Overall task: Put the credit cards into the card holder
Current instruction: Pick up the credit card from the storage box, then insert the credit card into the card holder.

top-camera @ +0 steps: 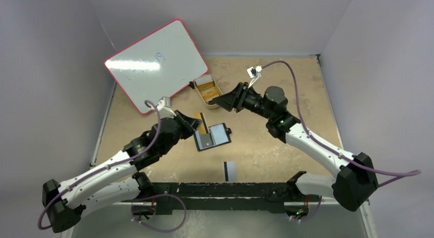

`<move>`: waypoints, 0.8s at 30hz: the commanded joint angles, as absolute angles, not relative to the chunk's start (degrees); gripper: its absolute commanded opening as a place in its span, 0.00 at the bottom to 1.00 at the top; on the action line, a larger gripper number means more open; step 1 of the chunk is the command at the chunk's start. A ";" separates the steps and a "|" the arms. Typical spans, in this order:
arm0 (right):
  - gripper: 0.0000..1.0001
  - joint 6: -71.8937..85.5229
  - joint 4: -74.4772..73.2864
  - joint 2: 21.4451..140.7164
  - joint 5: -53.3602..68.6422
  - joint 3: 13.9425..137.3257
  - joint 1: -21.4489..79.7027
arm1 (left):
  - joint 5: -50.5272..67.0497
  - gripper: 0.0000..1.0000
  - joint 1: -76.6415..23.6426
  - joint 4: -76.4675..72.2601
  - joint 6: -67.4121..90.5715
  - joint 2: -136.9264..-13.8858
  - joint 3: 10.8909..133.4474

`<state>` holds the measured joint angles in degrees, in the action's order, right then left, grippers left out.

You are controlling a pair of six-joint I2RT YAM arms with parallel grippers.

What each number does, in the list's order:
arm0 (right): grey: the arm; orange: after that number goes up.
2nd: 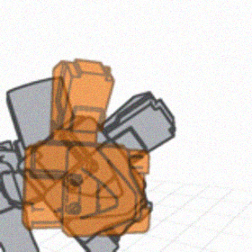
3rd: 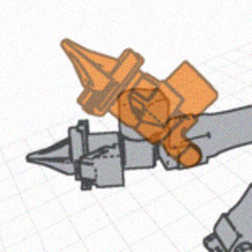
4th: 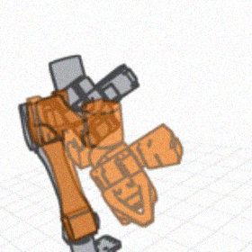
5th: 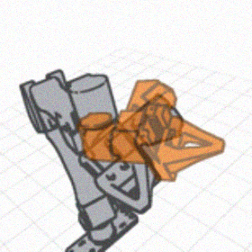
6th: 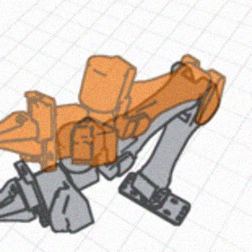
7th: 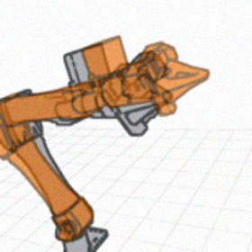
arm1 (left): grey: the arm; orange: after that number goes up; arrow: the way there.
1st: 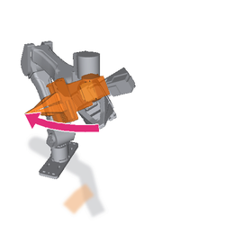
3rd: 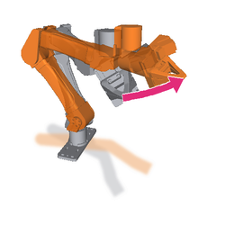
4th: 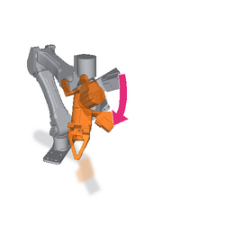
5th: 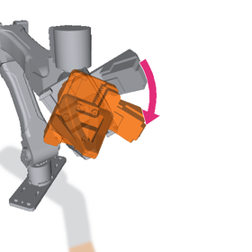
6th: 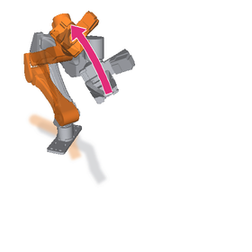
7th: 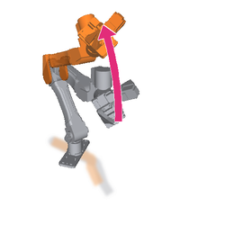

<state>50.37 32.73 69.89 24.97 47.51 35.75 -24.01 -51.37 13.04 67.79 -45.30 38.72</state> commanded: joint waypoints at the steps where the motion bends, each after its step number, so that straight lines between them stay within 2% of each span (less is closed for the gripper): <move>1: 0.55 34.03 8.86 70.93 11.90 51.91 35.49 | -22.68 0.00 -50.77 11.20 65.51 -50.86 38.11; 7: 0.55 29.06 6.33 77.17 7.85 50.66 35.19 | -12.57 0.00 -45.98 2.65 66.27 -57.50 34.76; 13: 0.51 25.74 7.38 85.91 10.84 50.13 35.13 | 0.44 0.00 -39.24 -9.74 68.27 -63.57 29.23; 18: 0.48 24.25 10.22 90.96 7.14 49.46 35.16 | 2.39 0.00 -38.38 -13.49 66.14 -67.51 28.03; 24: 0.50 20.66 7.89 94.38 4.21 50.79 35.27 | 4.10 0.00 -37.63 -17.76 65.40 -72.16 26.68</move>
<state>24.49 7.60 94.08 7.01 49.80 35.24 1.45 -38.26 -10.66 66.81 -69.95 27.18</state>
